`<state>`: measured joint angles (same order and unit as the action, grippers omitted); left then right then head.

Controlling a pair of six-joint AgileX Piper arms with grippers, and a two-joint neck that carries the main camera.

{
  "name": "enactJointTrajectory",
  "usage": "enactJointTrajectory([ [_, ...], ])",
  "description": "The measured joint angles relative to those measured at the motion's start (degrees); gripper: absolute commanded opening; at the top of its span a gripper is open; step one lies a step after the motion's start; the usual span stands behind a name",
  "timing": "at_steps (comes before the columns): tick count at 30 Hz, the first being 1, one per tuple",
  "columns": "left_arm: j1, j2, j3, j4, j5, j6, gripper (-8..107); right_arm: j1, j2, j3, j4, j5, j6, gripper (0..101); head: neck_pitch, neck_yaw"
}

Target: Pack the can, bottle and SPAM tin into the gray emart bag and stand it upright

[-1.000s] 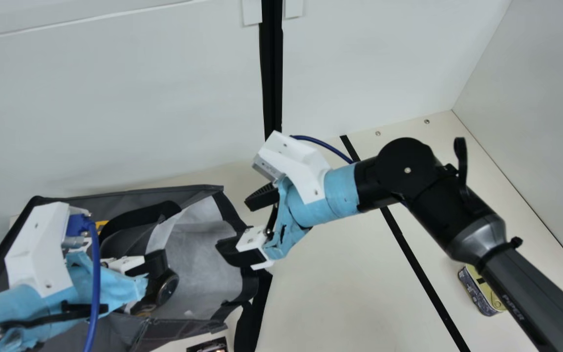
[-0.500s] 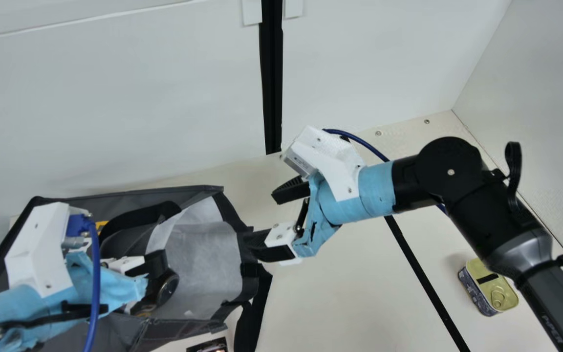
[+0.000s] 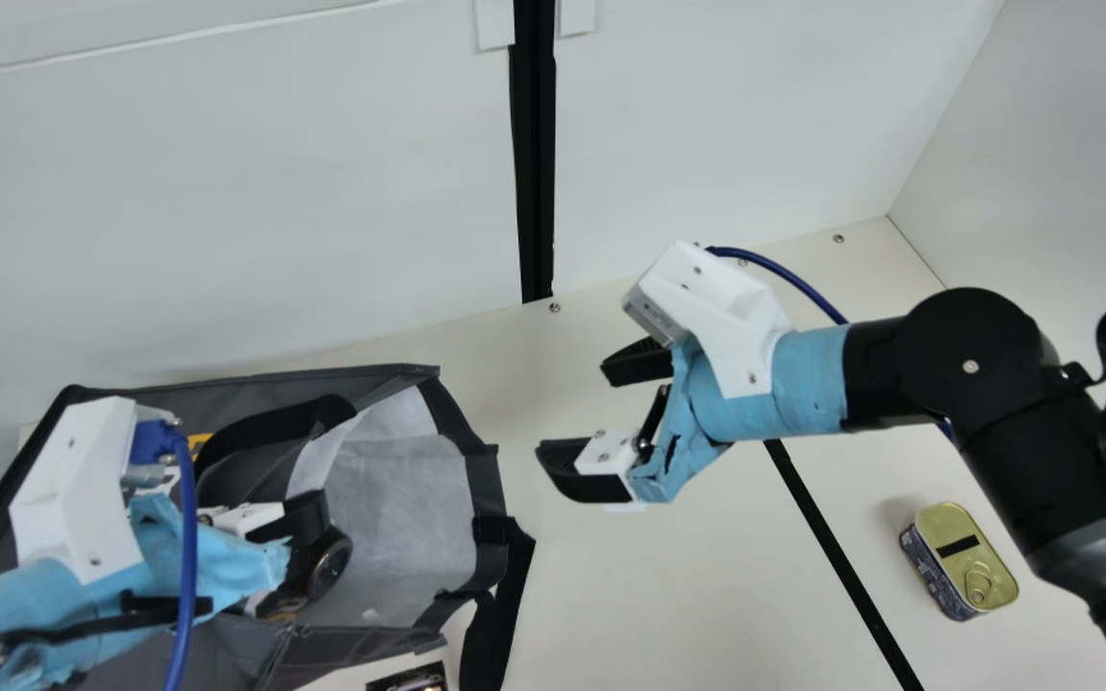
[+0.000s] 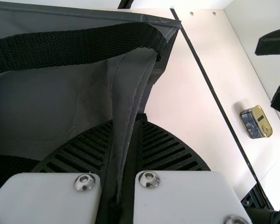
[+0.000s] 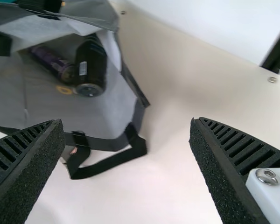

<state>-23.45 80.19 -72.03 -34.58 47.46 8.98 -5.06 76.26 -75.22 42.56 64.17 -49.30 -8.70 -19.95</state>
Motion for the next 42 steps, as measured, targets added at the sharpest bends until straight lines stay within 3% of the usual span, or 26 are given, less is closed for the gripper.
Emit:
enactJointTrajectory([
  [19, 0.0, 0.0, 0.0, 0.0, 0.0, 0.0, -8, -8.0, -6.2, 0.5, -7.8, -0.7, 3.0, 95, 0.0, 0.0],
  [34, 0.0, 0.0, 0.0, 0.0, 0.0, 0.0, -8, -12.7, -11.1, 0.3, -17.1, -1.8, 10.1, 95, 0.0, 0.0],
  [42, 0.0, 0.0, 0.0, 0.0, 0.0, 0.0, -8, -15.2, -13.0, -0.9, -22.6, -0.6, 14.9, 95, 0.0, 0.0],
])
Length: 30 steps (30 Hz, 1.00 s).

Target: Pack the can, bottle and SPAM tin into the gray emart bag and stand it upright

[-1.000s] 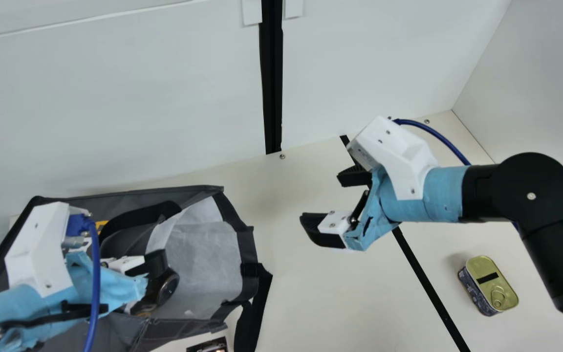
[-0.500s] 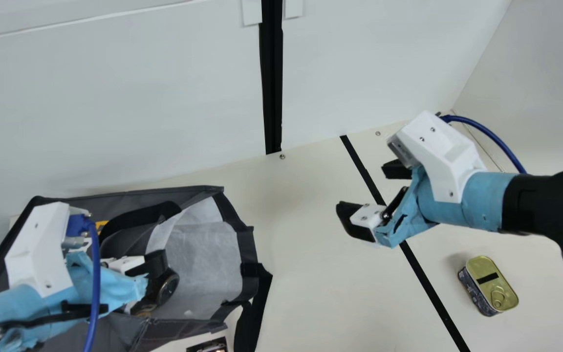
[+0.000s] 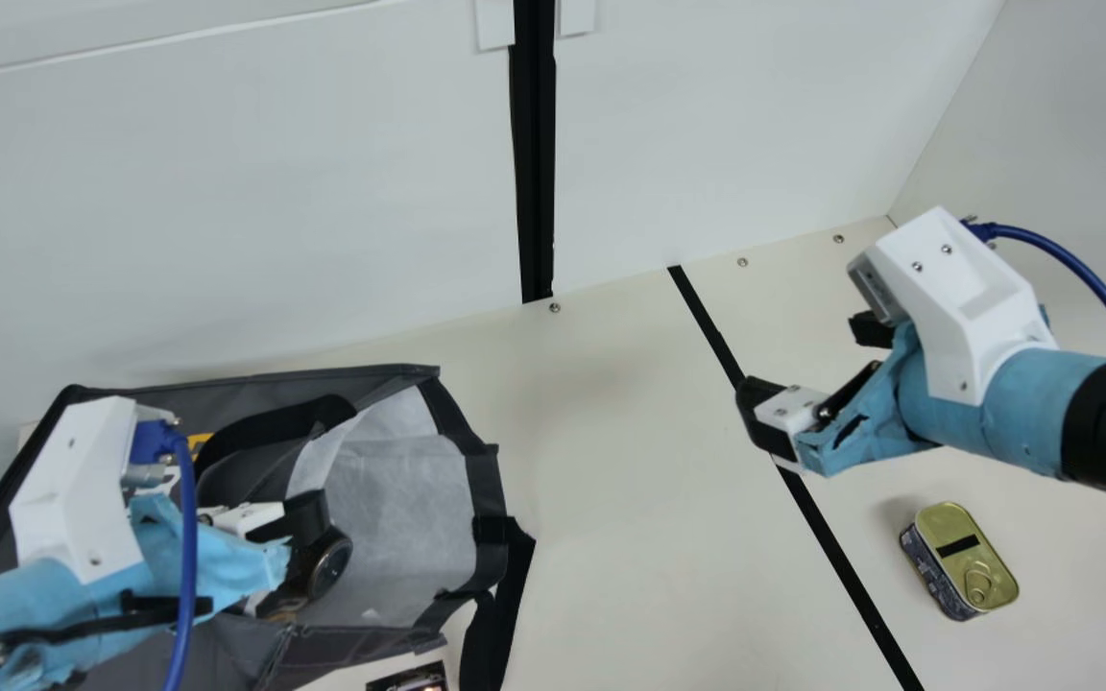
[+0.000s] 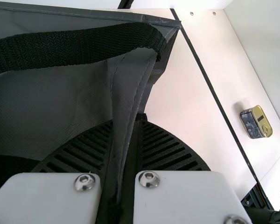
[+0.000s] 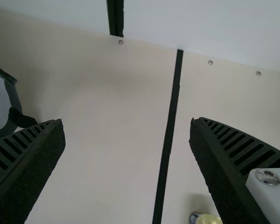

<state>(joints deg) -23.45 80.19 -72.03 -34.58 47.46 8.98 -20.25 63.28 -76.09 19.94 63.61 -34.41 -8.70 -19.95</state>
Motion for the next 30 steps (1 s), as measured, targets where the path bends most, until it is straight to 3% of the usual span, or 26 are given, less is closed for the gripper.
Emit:
enactJointTrajectory([
  [16, 0.0, 0.0, 0.0, 0.0, 0.0, 0.0, -8, -3.8, -3.1, -2.9, -9.3, 6.0, 7.9, 95, 0.0, 0.0],
  [30, 0.0, 0.0, 0.0, 0.0, 0.0, 0.0, -8, -0.2, -7.1, 1.4, -22.2, 6.4, 20.4, 95, 0.0, 0.0],
])
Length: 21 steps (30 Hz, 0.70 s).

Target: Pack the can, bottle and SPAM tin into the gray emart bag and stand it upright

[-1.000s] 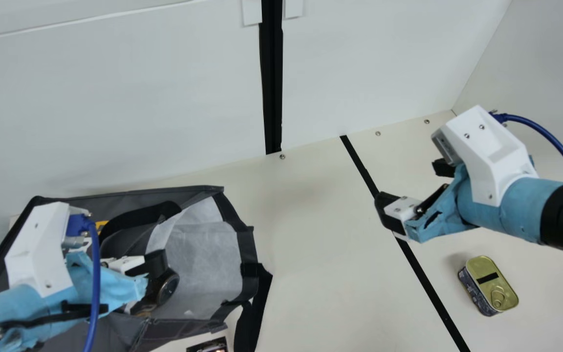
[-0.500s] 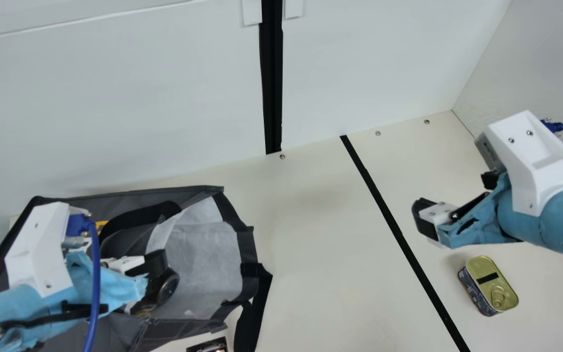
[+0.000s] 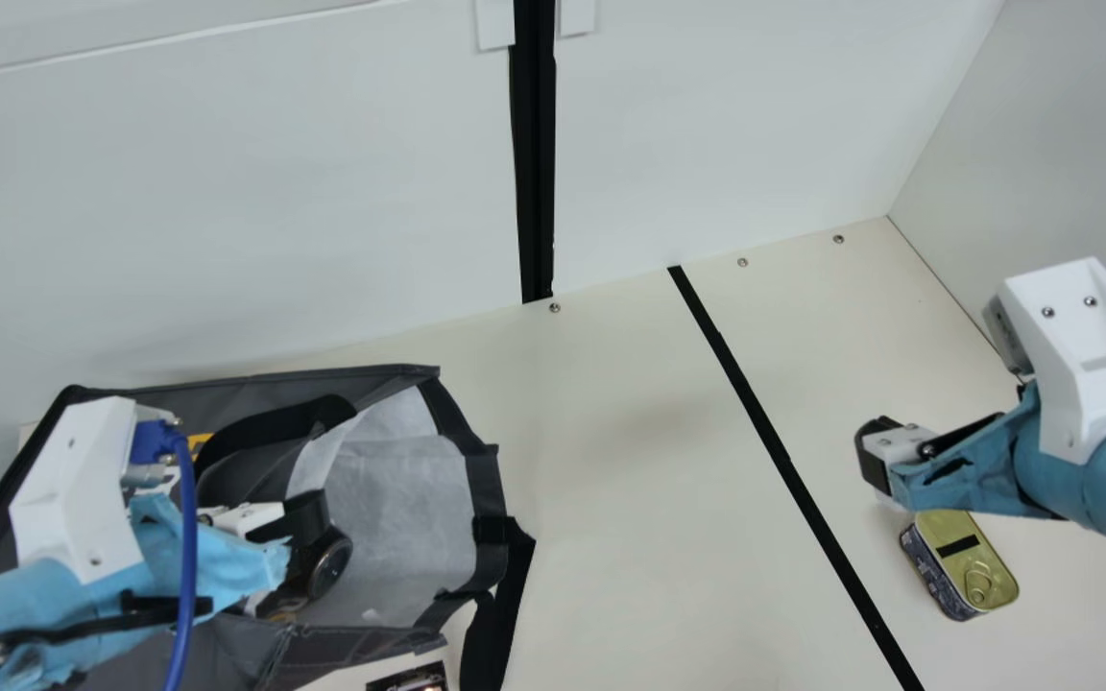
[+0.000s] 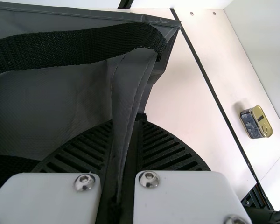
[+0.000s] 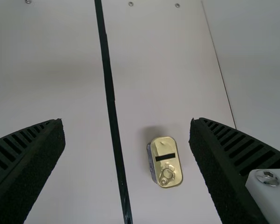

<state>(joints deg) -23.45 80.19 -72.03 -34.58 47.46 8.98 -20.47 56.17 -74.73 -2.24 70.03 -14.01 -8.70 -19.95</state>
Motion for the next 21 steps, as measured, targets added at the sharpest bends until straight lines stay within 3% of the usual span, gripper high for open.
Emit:
enactJointTrajectory([
  [8, 0.0, 0.0, 0.0, 0.0, 0.0, 0.0, -8, -0.5, -1.3, 2.1, -3.3, -0.1, 3.4, 95, 0.0, 0.0],
  [21, 0.0, 0.0, 0.0, 0.0, 0.0, 0.0, -8, -4.3, -2.2, 3.3, -4.1, -0.2, 4.4, 95, 0.0, 0.1],
])
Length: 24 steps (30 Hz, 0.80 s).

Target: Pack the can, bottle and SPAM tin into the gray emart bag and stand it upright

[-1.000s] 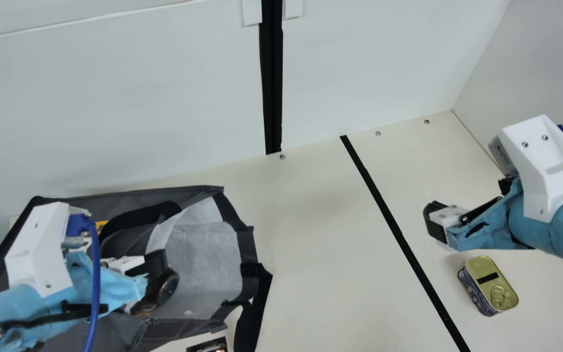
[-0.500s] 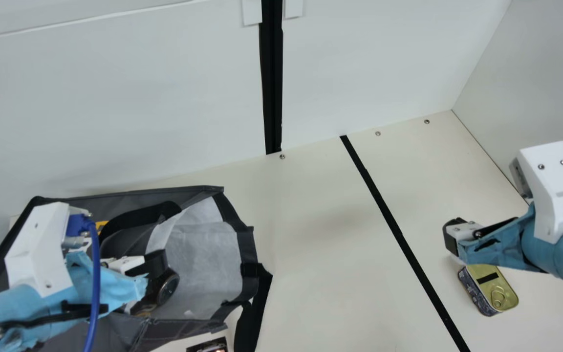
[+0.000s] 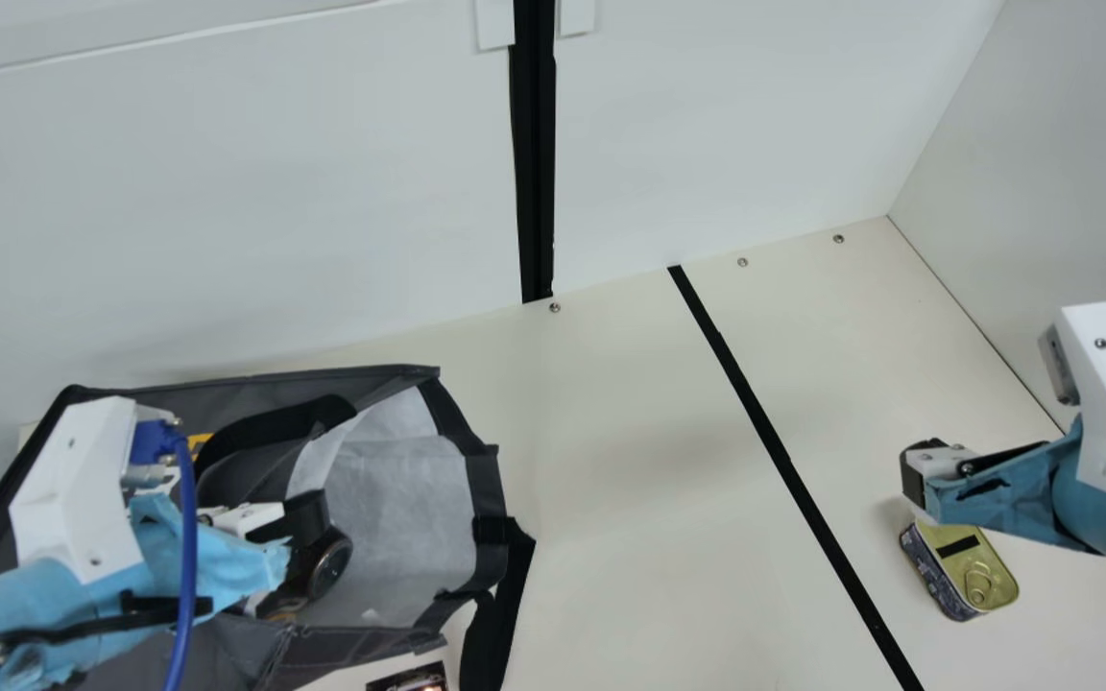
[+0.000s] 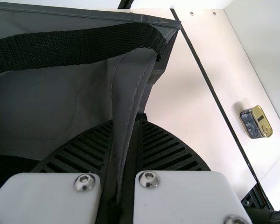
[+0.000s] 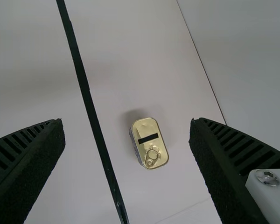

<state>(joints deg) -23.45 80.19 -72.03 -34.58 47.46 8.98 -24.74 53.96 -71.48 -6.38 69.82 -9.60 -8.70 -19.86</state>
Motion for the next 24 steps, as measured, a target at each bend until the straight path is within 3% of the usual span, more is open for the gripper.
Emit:
enactJointTrajectory([
  [24, 0.0, 0.0, 0.0, 0.0, 0.0, 0.0, -8, -5.6, -1.4, 0.3, 1.4, 0.1, -0.4, 95, 0.0, -0.1],
])
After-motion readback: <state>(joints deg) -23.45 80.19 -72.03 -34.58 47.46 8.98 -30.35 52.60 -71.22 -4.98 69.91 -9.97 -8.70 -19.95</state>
